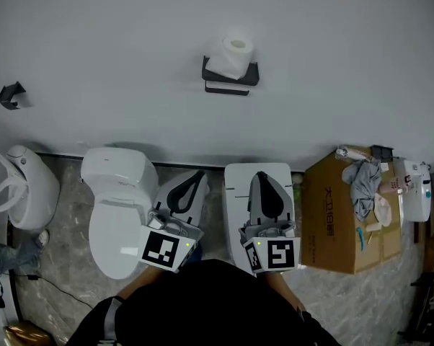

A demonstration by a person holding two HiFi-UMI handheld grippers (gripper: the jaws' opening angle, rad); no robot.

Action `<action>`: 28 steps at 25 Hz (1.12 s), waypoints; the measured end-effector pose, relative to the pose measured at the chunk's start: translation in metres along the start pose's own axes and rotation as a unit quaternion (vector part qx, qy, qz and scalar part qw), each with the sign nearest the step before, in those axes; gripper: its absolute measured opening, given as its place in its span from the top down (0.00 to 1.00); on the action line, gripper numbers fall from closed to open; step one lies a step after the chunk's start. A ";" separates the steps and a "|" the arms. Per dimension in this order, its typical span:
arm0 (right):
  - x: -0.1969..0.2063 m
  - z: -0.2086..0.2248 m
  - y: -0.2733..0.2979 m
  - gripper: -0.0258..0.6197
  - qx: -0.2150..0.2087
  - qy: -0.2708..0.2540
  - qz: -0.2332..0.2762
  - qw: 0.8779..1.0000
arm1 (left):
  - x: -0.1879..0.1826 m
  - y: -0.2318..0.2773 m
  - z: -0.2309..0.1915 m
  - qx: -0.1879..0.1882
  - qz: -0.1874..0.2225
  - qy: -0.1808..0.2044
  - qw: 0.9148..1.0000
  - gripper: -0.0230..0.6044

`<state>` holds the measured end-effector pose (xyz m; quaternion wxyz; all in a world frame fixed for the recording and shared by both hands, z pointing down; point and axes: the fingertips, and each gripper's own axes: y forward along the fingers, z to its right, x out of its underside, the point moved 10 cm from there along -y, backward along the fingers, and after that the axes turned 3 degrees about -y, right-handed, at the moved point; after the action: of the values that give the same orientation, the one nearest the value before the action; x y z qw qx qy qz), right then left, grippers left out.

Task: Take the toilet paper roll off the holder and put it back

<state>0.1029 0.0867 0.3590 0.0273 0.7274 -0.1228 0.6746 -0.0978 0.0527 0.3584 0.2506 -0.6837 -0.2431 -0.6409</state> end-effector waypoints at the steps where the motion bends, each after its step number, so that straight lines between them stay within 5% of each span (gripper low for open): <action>1: 0.000 0.000 0.007 0.92 0.003 -0.003 -0.002 1.000 | -0.002 0.007 -0.007 0.006 0.007 0.004 1.000 0.95; 14: 0.008 0.001 0.075 0.92 0.063 -0.015 -0.006 0.998 | -0.003 0.075 -0.067 0.065 -0.013 0.003 0.998 0.95; 28: 0.017 0.012 0.117 0.92 0.058 -0.015 -0.015 0.998 | 0.005 0.108 -0.098 0.056 -0.021 -0.011 0.998 0.95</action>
<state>0.0908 -0.0312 0.3596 -0.0070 0.7398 -0.0728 0.6689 -0.1011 -0.0930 0.3651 0.2726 -0.6699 -0.2959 -0.6240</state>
